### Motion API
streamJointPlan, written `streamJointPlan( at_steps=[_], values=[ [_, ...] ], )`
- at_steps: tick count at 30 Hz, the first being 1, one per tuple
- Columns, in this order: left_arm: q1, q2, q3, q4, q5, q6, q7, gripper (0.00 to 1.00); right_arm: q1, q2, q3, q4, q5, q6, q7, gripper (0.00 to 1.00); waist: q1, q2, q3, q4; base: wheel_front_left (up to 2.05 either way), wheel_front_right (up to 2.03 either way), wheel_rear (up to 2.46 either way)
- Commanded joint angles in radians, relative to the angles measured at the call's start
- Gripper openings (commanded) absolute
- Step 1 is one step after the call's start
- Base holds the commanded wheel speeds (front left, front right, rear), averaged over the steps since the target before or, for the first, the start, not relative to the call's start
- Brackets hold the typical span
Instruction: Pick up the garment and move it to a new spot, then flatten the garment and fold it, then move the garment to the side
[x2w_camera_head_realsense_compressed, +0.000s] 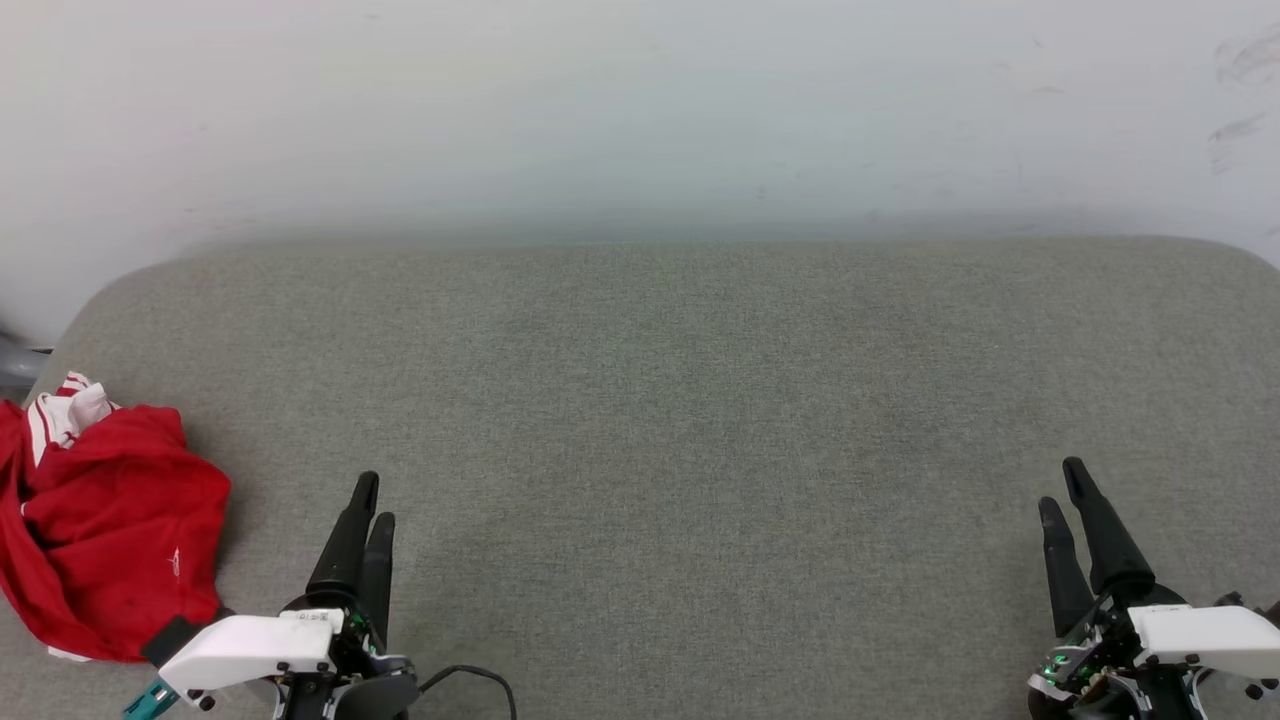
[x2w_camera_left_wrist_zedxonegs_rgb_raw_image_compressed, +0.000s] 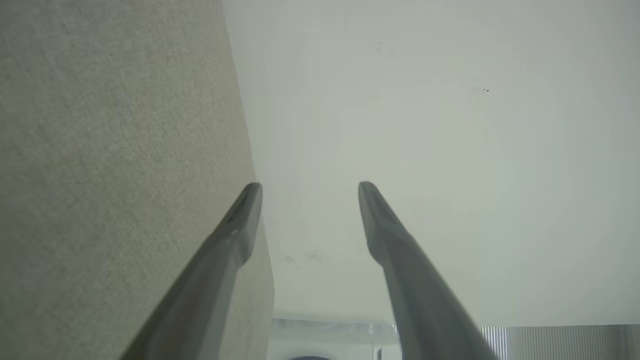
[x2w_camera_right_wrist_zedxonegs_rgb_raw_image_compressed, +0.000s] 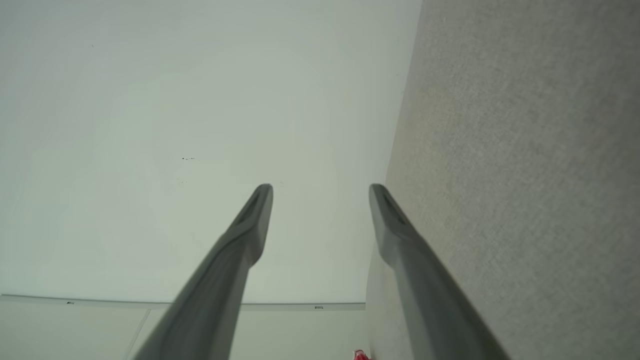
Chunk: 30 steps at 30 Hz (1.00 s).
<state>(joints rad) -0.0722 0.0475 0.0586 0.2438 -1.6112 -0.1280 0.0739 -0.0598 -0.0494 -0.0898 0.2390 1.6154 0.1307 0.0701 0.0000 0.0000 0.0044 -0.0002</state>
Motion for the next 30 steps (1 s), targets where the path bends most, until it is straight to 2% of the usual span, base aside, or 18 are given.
streamJointPlan(
  at_steps=[1,8,16,30],
  values=[
    [-0.027,0.002,-0.014,-0.032,0.008,-0.001,-0.011,1.0,-0.011,-0.002,0.005,-0.032,-0.004,0.0,-0.01,1.0,0.0,0.0,0.0,0.0,0.0,0.0,0.0],
    [-0.026,0.002,-0.049,-0.101,0.049,-0.001,-0.053,1.0,-0.002,-0.002,0.023,-0.09,-0.026,0.0,-0.051,1.0,0.0,0.0,0.003,0.0,0.0,0.0,0.0],
    [-0.027,0.002,-0.072,-0.16,0.168,-0.002,-0.087,1.0,0.004,-0.005,0.039,-0.128,-0.146,0.0,-0.085,1.0,0.0,0.0,0.004,0.003,0.0,0.0,0.0],
    [-0.007,0.003,-0.095,-0.2,0.533,-0.002,-0.142,1.0,0.022,-0.027,0.057,-0.188,-0.661,0.0,-0.134,1.0,0.0,0.0,-0.001,0.009,0.0,0.0,0.0]
  ],
)
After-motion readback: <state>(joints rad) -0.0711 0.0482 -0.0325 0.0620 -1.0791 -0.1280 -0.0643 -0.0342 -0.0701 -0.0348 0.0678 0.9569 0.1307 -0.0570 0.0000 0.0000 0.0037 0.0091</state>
